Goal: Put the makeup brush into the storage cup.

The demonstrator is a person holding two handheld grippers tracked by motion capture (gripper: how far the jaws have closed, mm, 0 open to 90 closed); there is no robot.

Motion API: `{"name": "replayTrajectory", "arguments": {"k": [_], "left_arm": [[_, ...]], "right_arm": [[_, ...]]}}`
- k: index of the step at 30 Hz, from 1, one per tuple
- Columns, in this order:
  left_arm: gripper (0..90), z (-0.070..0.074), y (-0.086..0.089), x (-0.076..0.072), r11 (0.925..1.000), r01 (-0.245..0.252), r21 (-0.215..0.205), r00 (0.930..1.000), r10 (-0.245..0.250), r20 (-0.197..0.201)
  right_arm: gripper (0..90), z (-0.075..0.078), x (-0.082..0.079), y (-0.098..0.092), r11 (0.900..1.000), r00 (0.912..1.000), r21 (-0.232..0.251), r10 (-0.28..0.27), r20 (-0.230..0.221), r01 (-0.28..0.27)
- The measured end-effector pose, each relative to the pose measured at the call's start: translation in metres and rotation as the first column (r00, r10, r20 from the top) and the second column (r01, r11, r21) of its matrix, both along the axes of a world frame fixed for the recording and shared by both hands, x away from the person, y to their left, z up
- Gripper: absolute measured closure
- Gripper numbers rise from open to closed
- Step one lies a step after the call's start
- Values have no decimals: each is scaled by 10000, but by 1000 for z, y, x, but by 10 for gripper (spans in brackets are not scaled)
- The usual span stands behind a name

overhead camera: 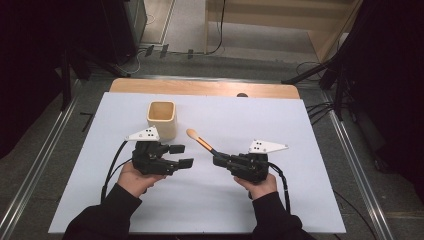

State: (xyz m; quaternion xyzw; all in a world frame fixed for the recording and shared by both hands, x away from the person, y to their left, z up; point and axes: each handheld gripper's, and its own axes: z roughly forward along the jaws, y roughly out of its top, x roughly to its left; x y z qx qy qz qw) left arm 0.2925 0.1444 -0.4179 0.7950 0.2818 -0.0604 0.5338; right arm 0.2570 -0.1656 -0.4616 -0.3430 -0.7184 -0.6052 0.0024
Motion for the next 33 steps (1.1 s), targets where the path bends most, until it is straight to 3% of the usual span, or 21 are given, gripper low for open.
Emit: {"name": "replayTrajectory", "arguments": {"k": [7, 9, 14, 19, 27, 29, 30, 32, 33], "left_arm": [[348, 1, -3, 1, 9978, -202, -638, 9996, 191, -187], [348, 1, -4, 2, 9940, -314, -1045, 9986, 267, -461], [343, 0, -6, 2, 9920, -487, -1168, 9981, 439, -437], [356, -2, -9, 1, 9823, -760, -1712, 9957, 657, -652], [387, -7, -13, -2, 9747, -1154, -1915, 9915, 1013, -820], [409, -10, -13, -3, 9665, -1370, -2172, 9877, 1167, -1037], [425, -10, -13, -3, 9665, -1370, -2172, 9877, 1167, -1037], [449, -13, -13, -3, 9569, -1512, -2481, 9837, 1208, -1335], [459, -14, -13, -3, 9569, -1492, -2491, 9839, 1186, -1335]], "right_arm": [[791, -2, -2, 5, 9984, 10000, 565, -38, -60, 42], [791, -4, -4, 7, 9975, 9997, 697, -111, 224, 95], [791, -6, -5, 10, 9969, 9998, 782, -113, 161, 100], [791, -8, -7, 15, 9956, 9997, 920, -206, 129, 194], [790, -11, -9, 21, 9936, 9996, 1111, -231, 160, 211], [790, -11, -9, 22, 9922, 9996, 1226, -240, 164, 219], [790, -11, -9, 22, 9922, 9996, 1226, -240, 164, 219], [791, -11, -9, 23, 9909, 9995, 1324, -257, 181, 230], [791, -11, -9, 24, 9904, 9995, 1363, -267, 154, 244]]}}
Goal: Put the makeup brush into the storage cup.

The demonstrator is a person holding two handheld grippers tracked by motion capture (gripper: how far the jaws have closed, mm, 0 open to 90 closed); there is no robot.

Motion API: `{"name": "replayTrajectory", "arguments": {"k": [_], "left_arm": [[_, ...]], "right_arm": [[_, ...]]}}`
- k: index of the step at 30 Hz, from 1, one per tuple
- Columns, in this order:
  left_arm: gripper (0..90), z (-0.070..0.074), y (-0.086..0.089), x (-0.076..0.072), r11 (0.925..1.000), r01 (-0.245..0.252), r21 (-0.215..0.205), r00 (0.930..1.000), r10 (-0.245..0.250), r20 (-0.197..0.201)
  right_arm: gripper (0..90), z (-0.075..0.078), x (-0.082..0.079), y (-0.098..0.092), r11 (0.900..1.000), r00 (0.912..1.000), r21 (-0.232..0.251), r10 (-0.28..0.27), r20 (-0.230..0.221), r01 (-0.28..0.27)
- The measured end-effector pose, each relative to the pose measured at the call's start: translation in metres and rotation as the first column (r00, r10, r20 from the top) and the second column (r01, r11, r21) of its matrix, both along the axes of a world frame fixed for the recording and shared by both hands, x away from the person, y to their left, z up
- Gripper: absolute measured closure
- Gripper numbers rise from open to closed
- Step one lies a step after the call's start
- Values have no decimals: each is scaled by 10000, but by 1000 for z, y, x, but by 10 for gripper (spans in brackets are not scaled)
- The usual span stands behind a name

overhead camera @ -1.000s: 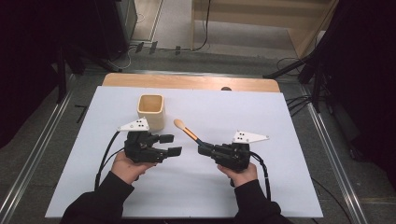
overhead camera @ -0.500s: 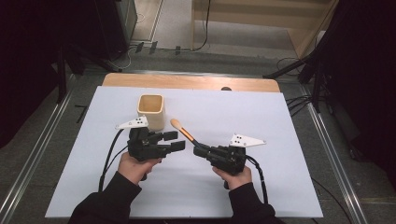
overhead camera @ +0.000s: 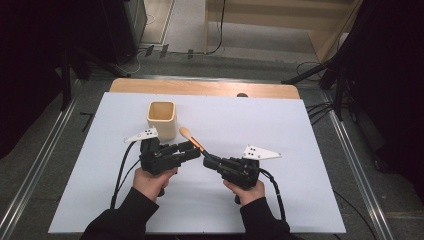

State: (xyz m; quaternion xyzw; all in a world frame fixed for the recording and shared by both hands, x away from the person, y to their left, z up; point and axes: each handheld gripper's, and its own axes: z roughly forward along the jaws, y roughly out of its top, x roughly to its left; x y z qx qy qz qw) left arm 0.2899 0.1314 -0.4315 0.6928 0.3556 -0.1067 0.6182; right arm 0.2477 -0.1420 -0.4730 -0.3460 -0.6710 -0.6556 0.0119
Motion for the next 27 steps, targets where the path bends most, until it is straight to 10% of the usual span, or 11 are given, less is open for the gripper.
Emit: {"name": "replayTrajectory", "arguments": {"k": [27], "left_arm": [[742, -10, -1, 4, 9961, 444, -762, 9957, -504, -781]], "right_arm": [[789, -7, -1, 12, 9985, 9986, -175, 525, -87, -526]]}}
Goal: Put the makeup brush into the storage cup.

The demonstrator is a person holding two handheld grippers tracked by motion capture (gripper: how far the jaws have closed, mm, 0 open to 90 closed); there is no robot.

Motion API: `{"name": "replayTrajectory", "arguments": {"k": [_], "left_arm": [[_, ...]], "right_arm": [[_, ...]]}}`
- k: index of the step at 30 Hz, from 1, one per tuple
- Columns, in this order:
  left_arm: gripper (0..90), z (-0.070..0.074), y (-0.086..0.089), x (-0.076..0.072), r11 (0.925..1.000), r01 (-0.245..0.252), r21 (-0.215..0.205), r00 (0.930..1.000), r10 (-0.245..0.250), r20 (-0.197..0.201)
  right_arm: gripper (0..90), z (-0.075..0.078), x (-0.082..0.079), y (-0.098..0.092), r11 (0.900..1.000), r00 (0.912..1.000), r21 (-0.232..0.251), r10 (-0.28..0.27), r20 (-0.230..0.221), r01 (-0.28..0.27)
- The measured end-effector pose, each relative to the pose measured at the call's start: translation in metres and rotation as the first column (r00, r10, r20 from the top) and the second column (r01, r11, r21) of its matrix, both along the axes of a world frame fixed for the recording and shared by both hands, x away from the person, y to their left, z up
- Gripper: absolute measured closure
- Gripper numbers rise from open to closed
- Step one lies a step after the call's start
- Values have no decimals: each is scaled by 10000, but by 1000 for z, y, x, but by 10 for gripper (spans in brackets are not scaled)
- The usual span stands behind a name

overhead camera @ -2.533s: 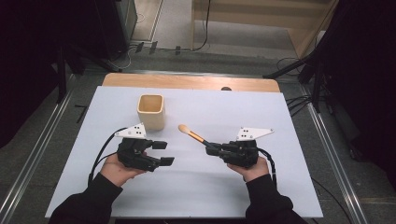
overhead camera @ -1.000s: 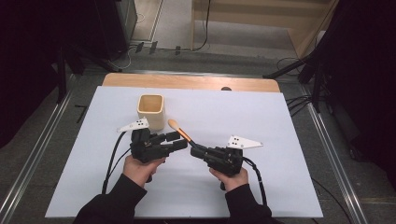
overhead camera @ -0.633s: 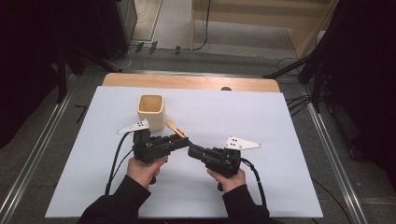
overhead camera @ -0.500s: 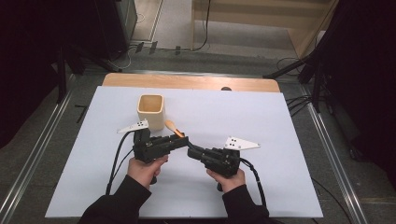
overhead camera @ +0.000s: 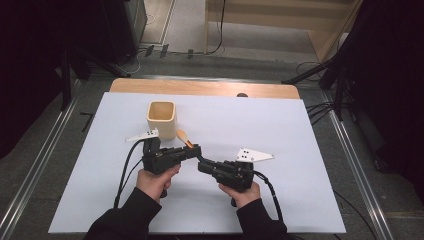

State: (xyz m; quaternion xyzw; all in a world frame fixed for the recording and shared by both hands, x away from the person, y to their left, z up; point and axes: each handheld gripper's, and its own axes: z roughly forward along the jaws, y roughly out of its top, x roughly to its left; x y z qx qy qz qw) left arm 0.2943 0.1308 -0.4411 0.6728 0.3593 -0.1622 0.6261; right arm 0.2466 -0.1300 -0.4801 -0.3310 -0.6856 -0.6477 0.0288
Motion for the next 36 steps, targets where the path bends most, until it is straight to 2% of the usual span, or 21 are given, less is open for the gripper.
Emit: {"name": "replayTrajectory", "arguments": {"k": [5, 9, 13, 14, 17, 19, 20, 21, 23, 24, 25, 27, 30, 33, 35, 36], "left_arm": [[770, 0, 1, 1, 9995, 232, -223, 9993, -239, -279], [778, -2, 2, 3, 9993, 344, -152, 9981, -352, -509], [781, -1, 3, 3, 9991, 396, -172, 9977, -405, -551], [781, -1, 3, 3, 9992, 384, -88, 9981, -388, -479], [781, 1, 6, 4, 9991, 407, -76, 9981, -410, -461], [781, 2, 9, 6, 9992, 399, -7, 9983, -399, -424], [781, 2, 9, 6, 9992, 399, -7, 9983, -399, -424], [781, 5, 12, 7, 9991, 417, 93, 9984, -413, -383], [781, 9, 15, 8, 9984, 482, 307, 9985, -474, -259], [781, 9, 15, 8, 9984, 482, 307, 9985, -474, -259], [781, 13, 18, 8, 9962, 605, 626, 9982, -601, -76], [781, 18, 18, 8, 9902, 765, 1167, 9966, -793, 201], [781, 23, 19, 8, 9871, 908, 1316, 9949, -956, 308], [781, 27, 20, 8, 9712, 1305, 1993, 9883, -1435, 520], [780, 28, 20, 9, 9643, 1412, 2239, 9858, -1577, 574], [780, 28, 20, 9, 9643, 1412, 2239, 9858, -1577, 574]], "right_arm": [[785, -1, 0, 1, 10000, 9999, -68, 71, 115, -70], [779, -1, 0, 1, 9997, 9999, -240, 93, 42, -92], [760, -1, 0, 2, 9995, 9999, -302, 86, 110, -82], [727, 0, 0, 3, 9994, 9998, -327, 108, 177, -102], [506, 4, -1, 6, 9981, 9988, -618, -13, 482, 43], [401, 5, -1, 7, 9983, 9993, -578, -59, 367, 80], [401, 5, -1, 7, 9983, 9993, -578, -59, 367, 80], [348, 6, 1, 8, 9979, 9998, -638, -72, 175, 83], [295, 7, 2, 9, 9948, 9997, -1019, 103, 217, -80], [295, 7, 2, 9, 9948, 9997, -1019, 103, 217, -80], [255, 7, 3, 10, 9926, 9990, -1155, 391, 222, -363], [232, 7, 4, 11, 9904, 9975, -1208, 692, 158, -668], [211, 7, 5, 11, 9873, 9952, -1270, 973, 102, -952], [205, 9, 6, 14, 9814, 9939, -1592, 1101, 86, -1073], [205, 9, 6, 16, 9766, 9906, -1704, 1358, 155, -1312], [205, 9, 6, 16, 9766, 9906, -1704, 1358, 155, -1312]]}}
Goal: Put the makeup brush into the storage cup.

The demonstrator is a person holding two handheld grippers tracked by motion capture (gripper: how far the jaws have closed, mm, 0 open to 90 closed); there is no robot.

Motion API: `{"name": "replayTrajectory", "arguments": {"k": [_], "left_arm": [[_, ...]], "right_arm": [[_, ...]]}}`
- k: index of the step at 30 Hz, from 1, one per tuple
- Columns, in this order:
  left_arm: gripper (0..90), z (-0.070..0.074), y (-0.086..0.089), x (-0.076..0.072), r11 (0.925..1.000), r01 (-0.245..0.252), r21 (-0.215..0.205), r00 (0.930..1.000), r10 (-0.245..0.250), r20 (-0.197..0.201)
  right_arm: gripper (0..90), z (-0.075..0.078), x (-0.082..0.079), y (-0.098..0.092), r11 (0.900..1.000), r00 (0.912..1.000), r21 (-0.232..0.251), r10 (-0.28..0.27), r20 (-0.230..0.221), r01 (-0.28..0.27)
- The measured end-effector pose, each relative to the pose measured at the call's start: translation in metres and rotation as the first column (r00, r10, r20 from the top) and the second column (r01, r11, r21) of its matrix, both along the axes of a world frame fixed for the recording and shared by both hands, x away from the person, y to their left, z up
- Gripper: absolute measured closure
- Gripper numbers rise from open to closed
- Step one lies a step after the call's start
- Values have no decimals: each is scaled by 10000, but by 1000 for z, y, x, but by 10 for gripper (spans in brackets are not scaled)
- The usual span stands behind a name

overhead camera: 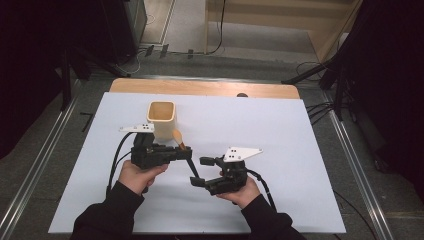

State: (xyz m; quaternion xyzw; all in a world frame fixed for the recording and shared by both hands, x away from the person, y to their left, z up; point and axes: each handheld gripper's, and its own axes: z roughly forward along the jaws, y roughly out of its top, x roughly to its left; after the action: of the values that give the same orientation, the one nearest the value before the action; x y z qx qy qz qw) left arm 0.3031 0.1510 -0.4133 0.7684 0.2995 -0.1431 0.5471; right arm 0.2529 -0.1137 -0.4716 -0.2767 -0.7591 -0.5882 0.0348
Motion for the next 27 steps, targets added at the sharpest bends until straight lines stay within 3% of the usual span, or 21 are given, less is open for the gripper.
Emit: {"name": "replayTrajectory", "arguments": {"k": [2, 3, 5, 9, 13, 14, 15, 17, 23, 24, 25, 26, 27], "left_arm": [[780, 0, 0, 0, 9997, 152, 190, 9998, -154, 87], [780, 0, -1, -1, 9979, 374, 536, 9988, -390, 289], [781, 0, -3, -1, 9945, 665, 806, 9968, -698, 390], [780, 1, -6, -2, 9893, 1028, 1040, 9923, -1092, 585], [780, 4, -10, -3, 9768, 1555, 1473, 9779, -1734, 1172], [780, 4, -10, -3, 9768, 1555, 1473, 9779, -1734, 1172], [780, 5, -12, -4, 9687, 1837, 1668, 9685, -2073, 1376], [780, 6, -12, -5, 9676, 1960, 1589, 9656, -2187, 1406], [780, 6, -16, -13, 9464, 2560, 1972, 9269, -2982, 2281], [780, 6, -16, -13, 9464, 2560, 1972, 9269, -2982, 2281], [779, 6, -16, -14, 9404, 2637, 2147, 9175, -3132, 2453], [779, 6, -16, -14, 9404, 2637, 2147, 9175, -3132, 2453], [779, 5, -17, -15, 9375, 2653, 2252, 9132, -3193, 2534]], "right_arm": [[205, -1, 0, 3, 9992, 9994, -211, 328, 55, -327], [205, -1, 0, 4, 9987, 9990, -269, 429, 147, -425], [205, -2, 1, 6, 9980, 9981, -322, 556, 268, -547], [214, -5, 3, 8, 9974, 9975, -432, 596, 381, -579], [248, -7, 5, 9, 9959, 9953, -380, 842, 469, -824], [259, -7, 5, 10, 9952, 9944, -375, 919, 519, -900], [264, -8, 5, 10, 9946, 9932, -358, 992, 604, -972], [292, -9, 5, 11, 9932, 9911, -328, 1134, 692, -1114], [458, -12, 5, 14, 9890, 9858, -292, 1469, 815, -1450], [458, -12, 5, 14, 9890, 9858, -292, 1469, 815, -1450], [521, -13, 4, 15, 9879, 9836, -354, 1540, 933, -1513], [547, -14, 3, 16, 9868, 9825, -397, 1604, 943, -1573], [572, -15, 2, 17, 9862, 9819, -440, 1633, 961, -1597]]}}
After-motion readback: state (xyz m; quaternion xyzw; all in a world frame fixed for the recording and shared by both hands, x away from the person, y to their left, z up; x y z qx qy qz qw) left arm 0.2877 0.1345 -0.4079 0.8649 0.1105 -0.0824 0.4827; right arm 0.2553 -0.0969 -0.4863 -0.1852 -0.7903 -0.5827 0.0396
